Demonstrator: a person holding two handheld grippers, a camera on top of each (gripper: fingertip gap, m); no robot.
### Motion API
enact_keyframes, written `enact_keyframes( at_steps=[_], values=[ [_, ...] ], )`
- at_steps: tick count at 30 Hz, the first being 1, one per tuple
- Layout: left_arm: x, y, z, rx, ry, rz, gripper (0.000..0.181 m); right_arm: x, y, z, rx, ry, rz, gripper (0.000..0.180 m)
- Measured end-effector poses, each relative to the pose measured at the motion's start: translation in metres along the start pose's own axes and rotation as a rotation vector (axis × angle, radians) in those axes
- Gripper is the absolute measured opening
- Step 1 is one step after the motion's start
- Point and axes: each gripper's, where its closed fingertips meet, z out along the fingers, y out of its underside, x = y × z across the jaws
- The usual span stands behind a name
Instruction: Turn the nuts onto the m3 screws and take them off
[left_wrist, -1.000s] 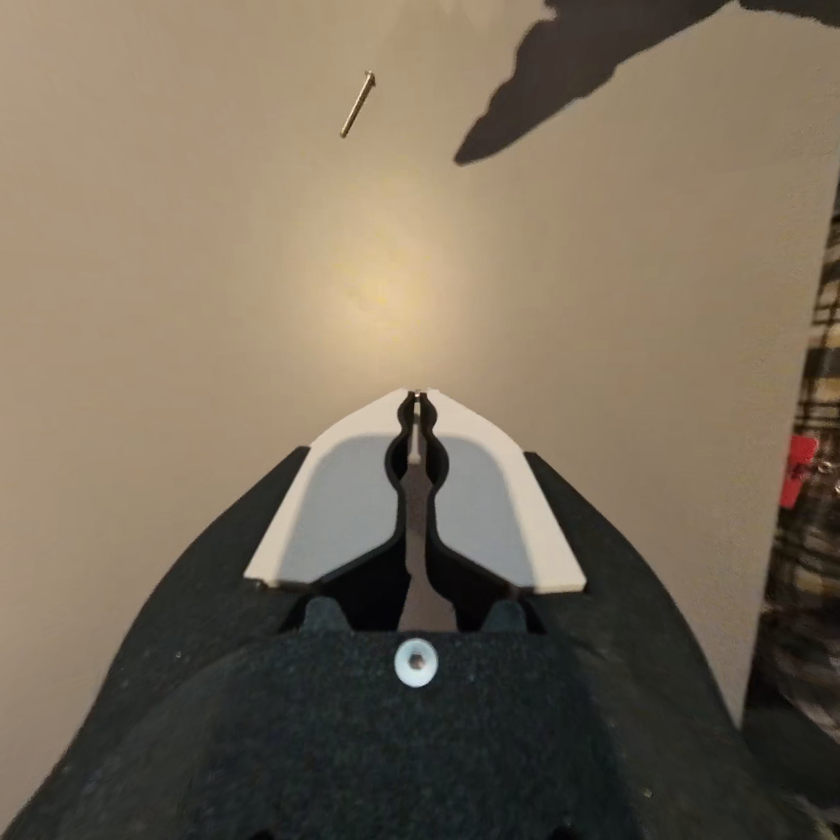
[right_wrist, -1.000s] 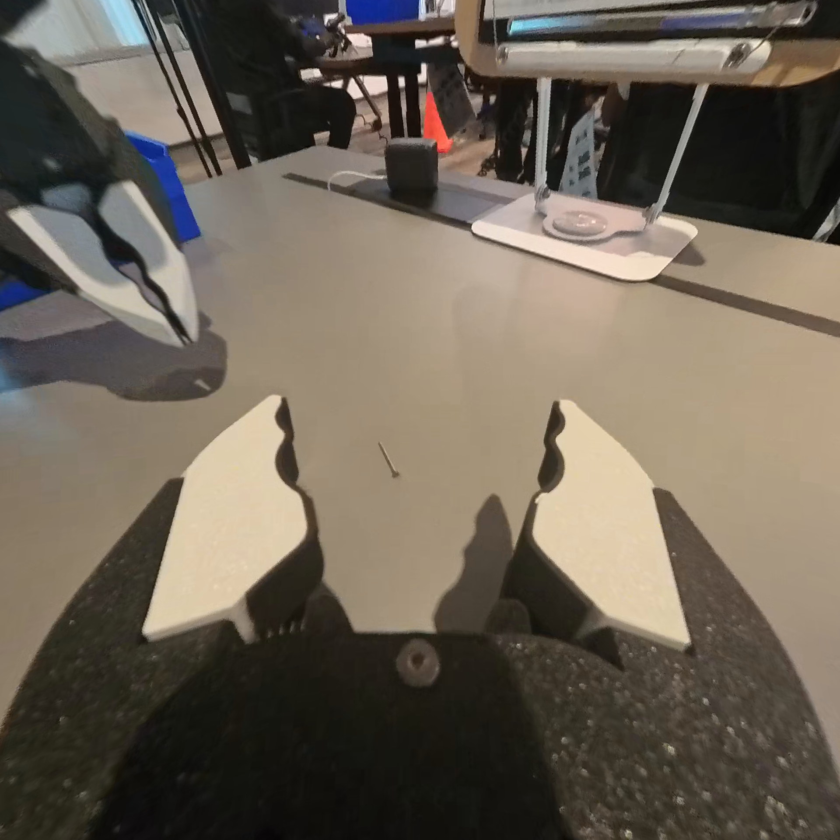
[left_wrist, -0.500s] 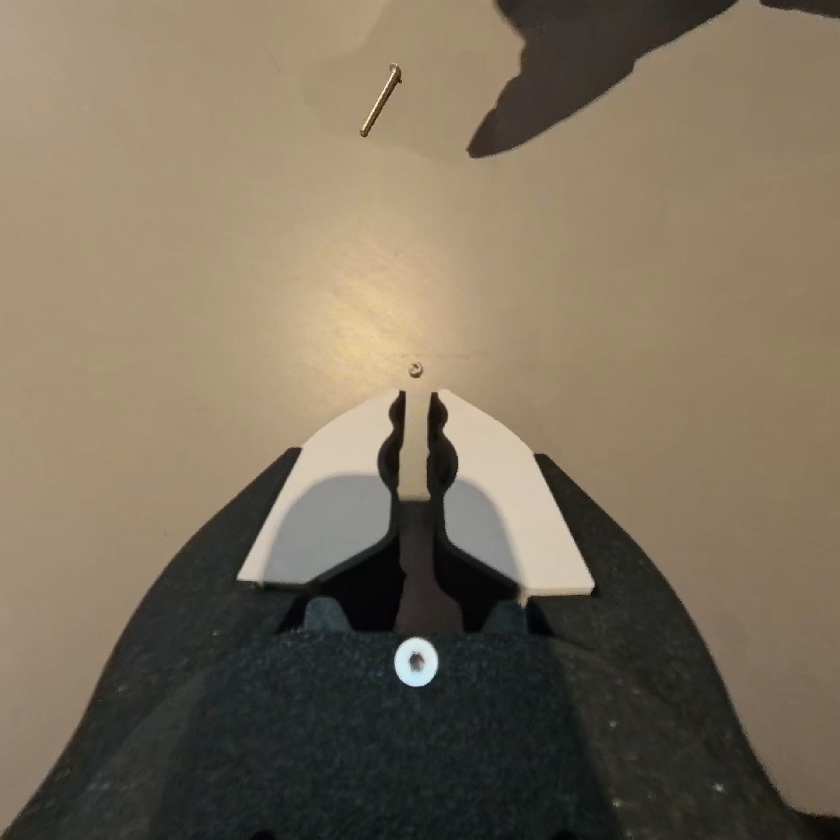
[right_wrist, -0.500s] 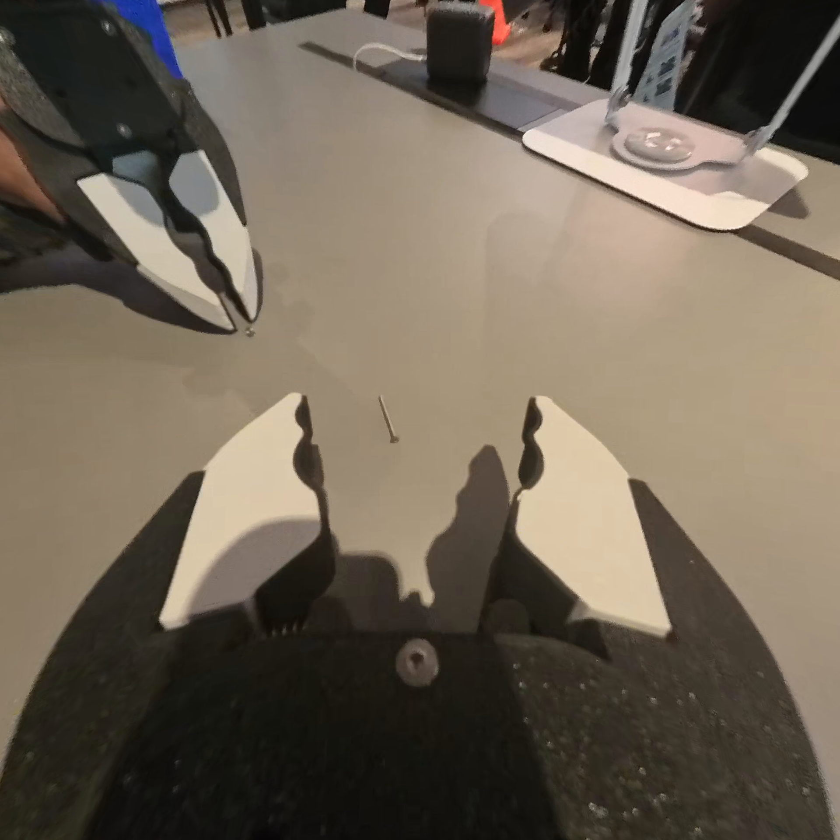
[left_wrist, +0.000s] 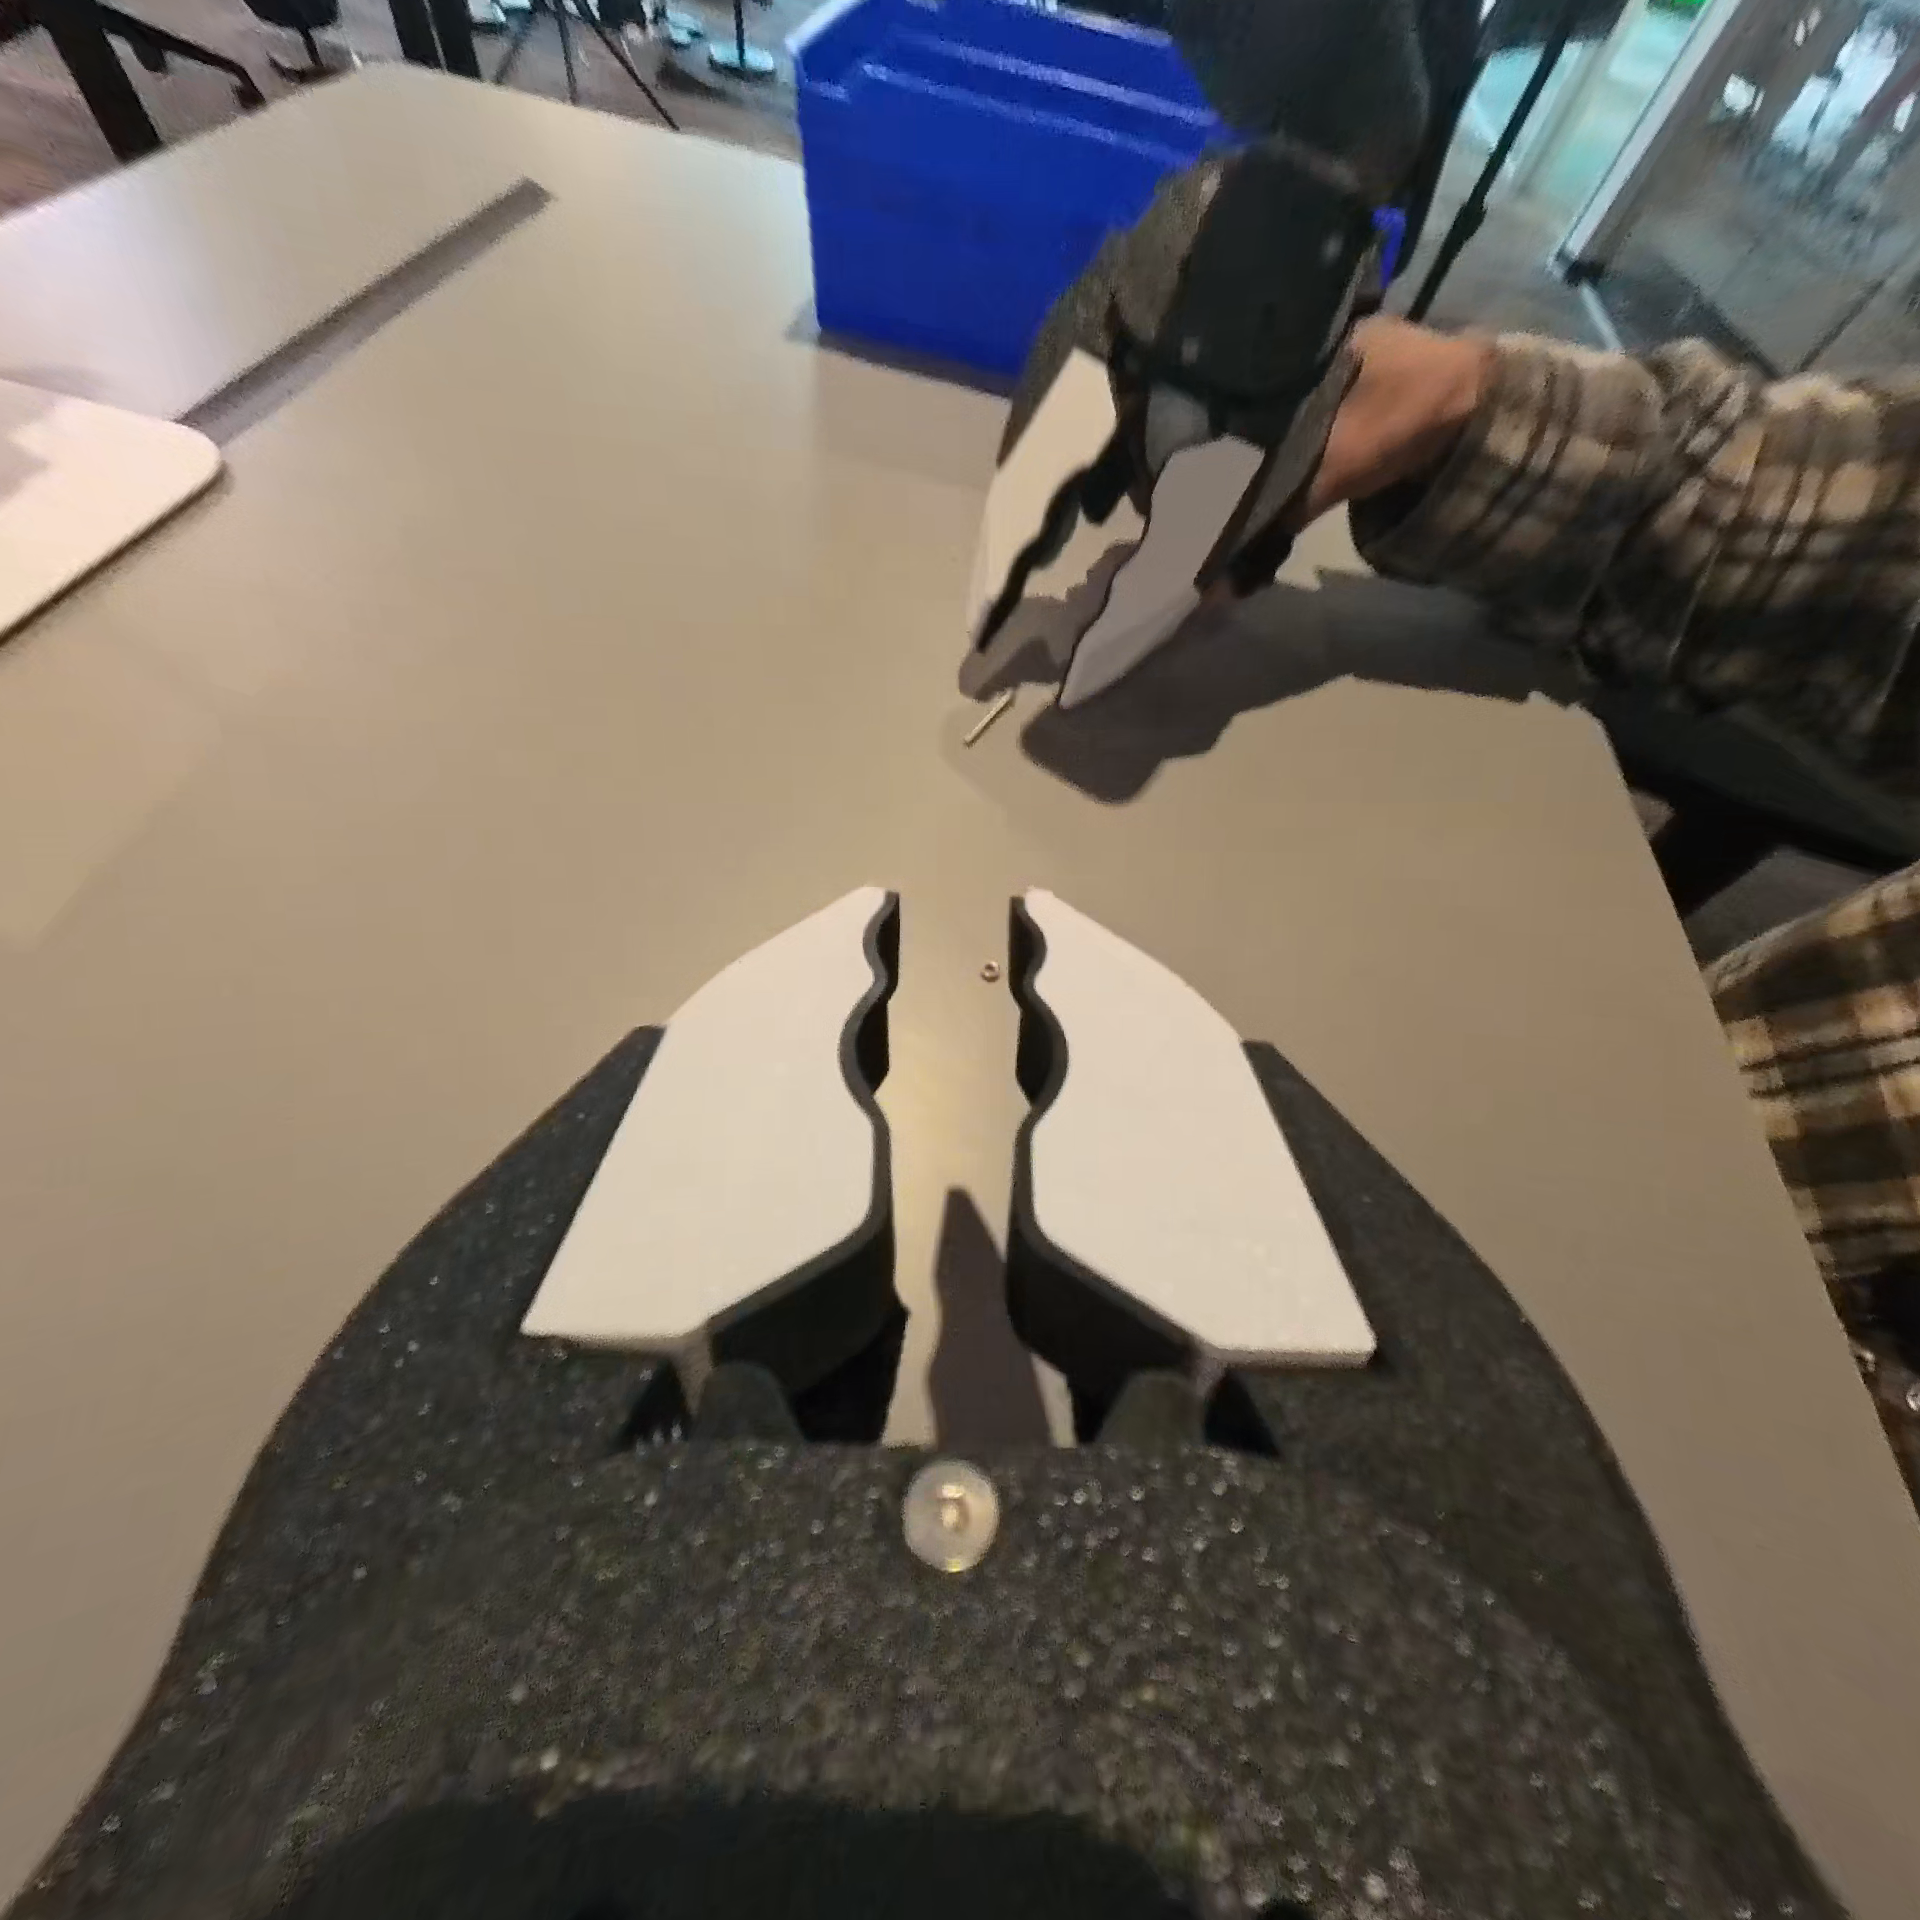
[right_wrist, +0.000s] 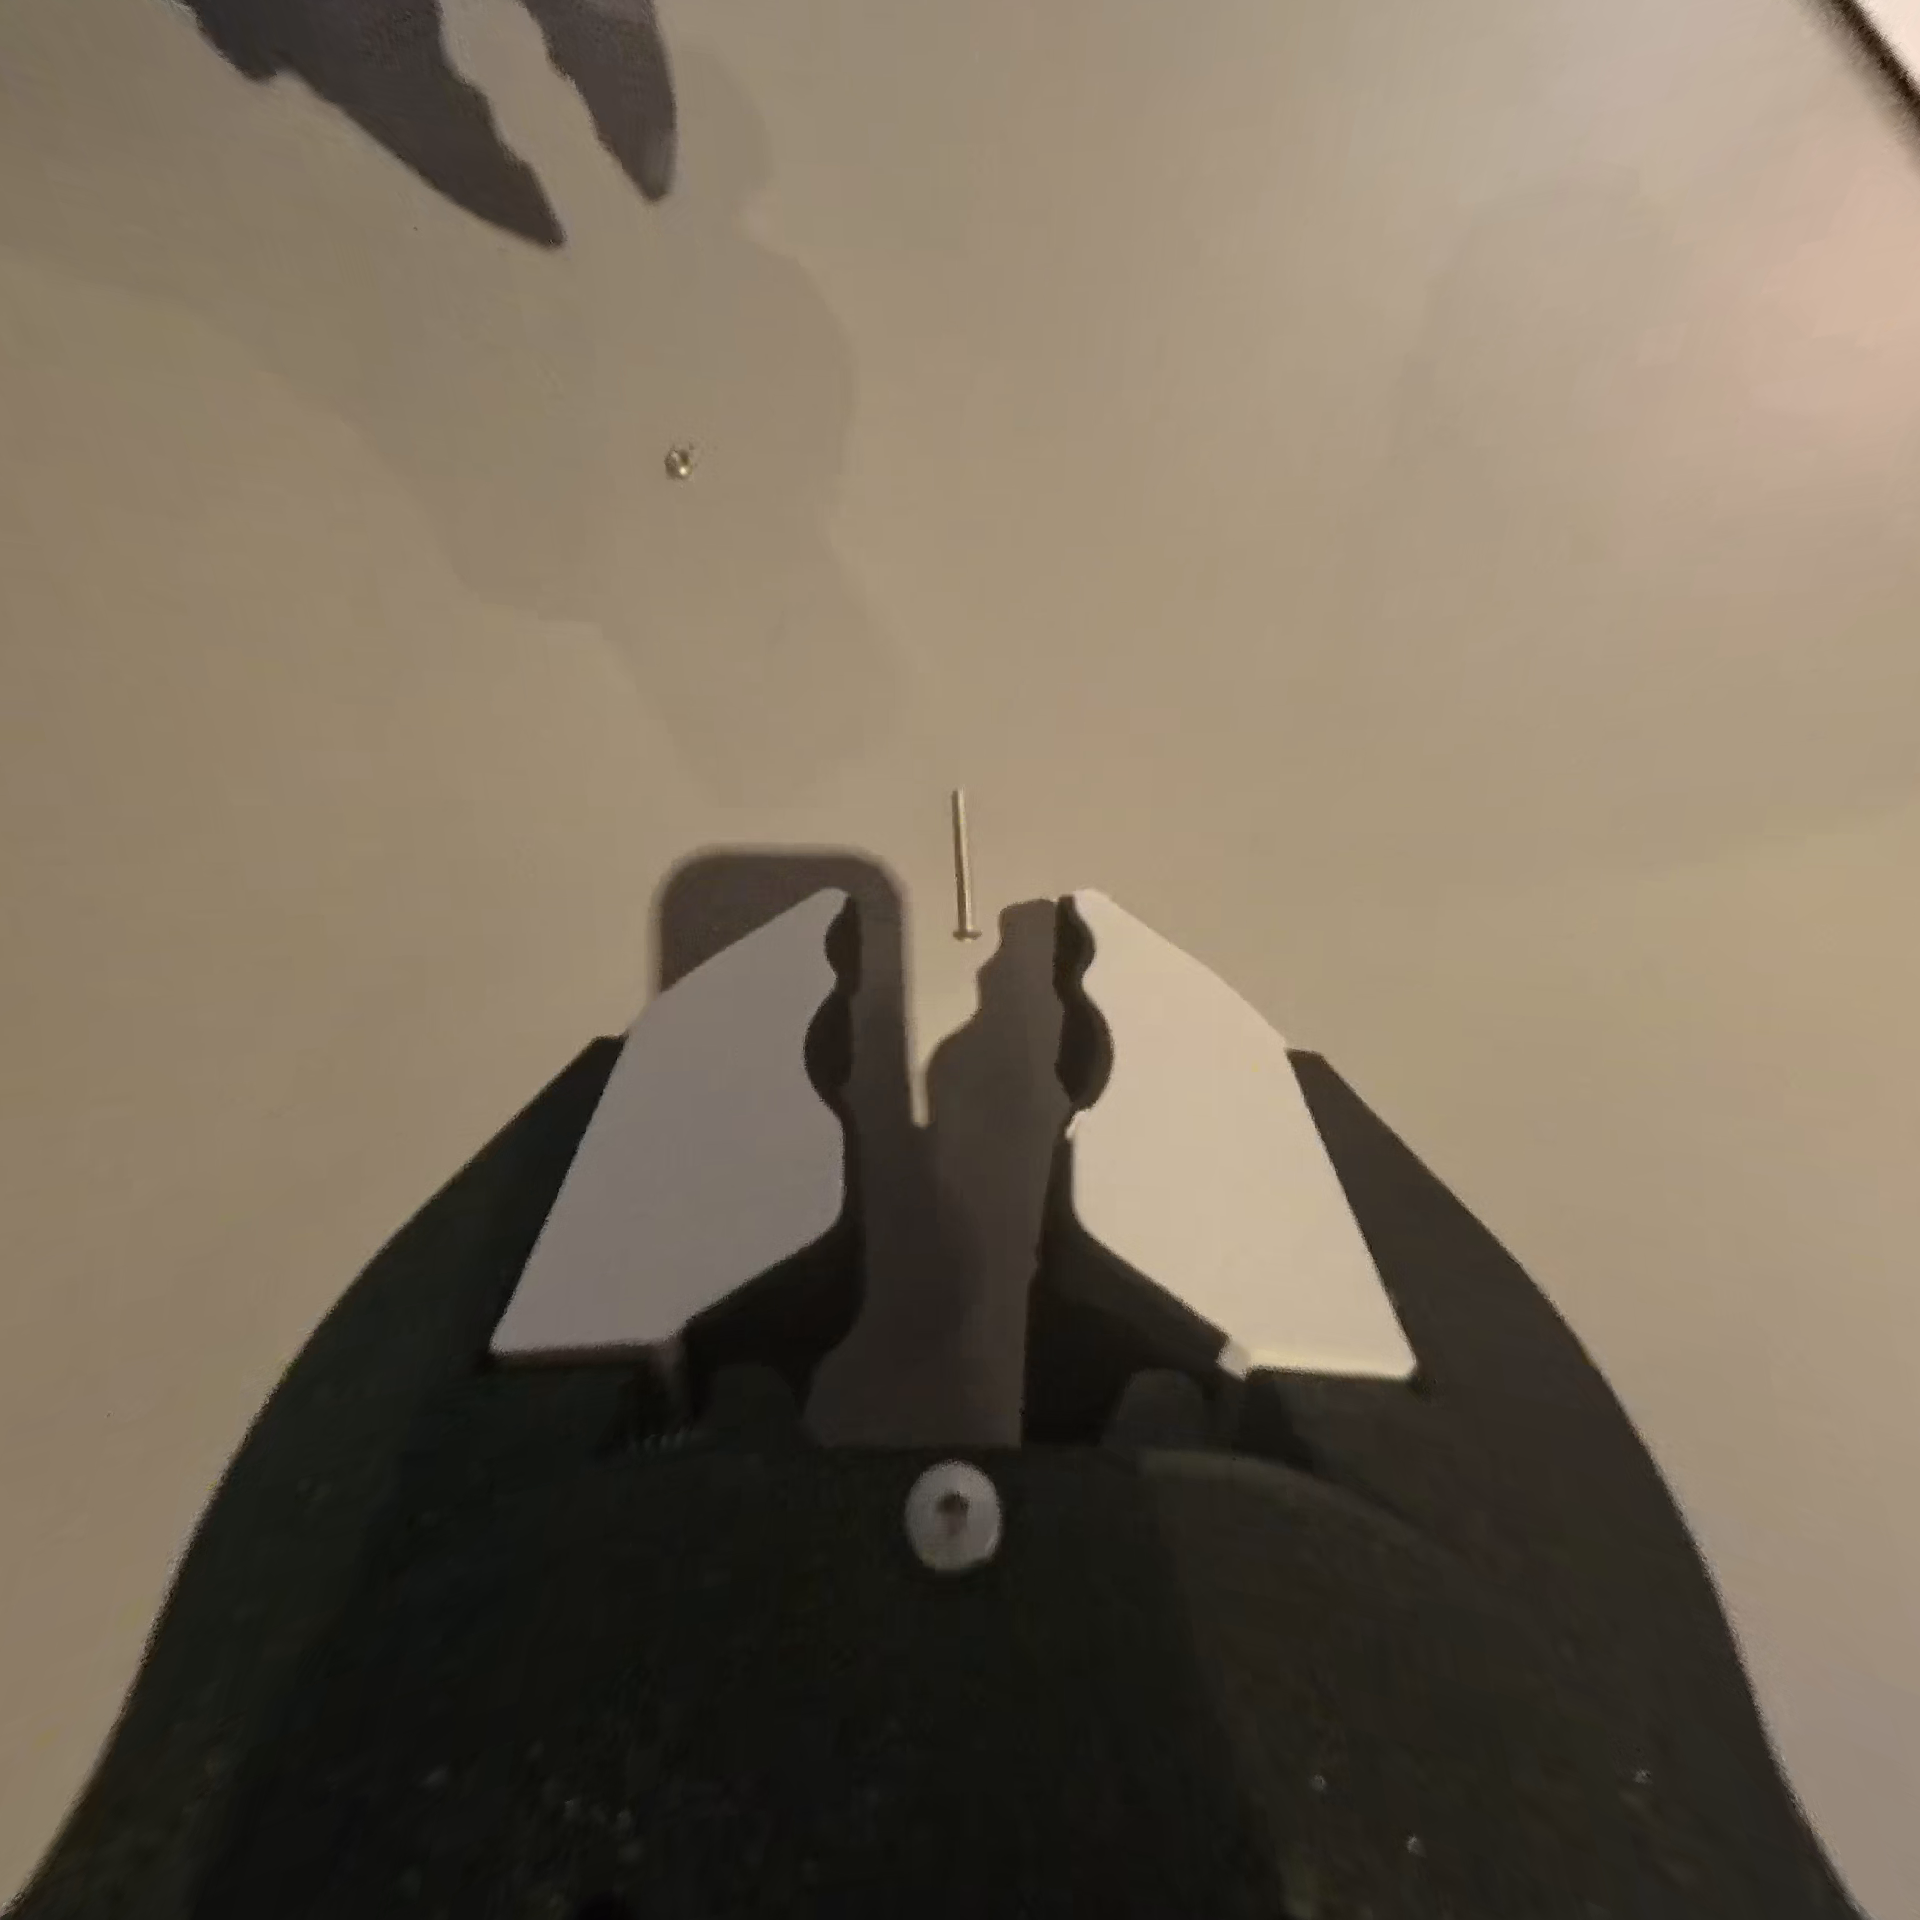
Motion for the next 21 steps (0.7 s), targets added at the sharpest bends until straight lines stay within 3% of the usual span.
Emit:
enact_keyframes(
  at_steps=[6, 9, 21],
  values=[
    [-0.006, -0.010, -0.012, 0.103, 0.017, -0.063, 0.016, 0.000, 0.004, 0.015, -0.065, -0.027, 0.006, 0.024],
    [-0.007, -0.009, -0.010, 0.104, 0.018, -0.064, 0.016, -0.004, 0.005, 0.016, -0.071, -0.061, 0.022, 0.003],
    [-0.005, -0.015, -0.004, 0.161, 0.033, -0.070, 0.016, -0.004, -0.001, 0.016, 0.024, -0.055, 0.076, 0.001]
  ],
)
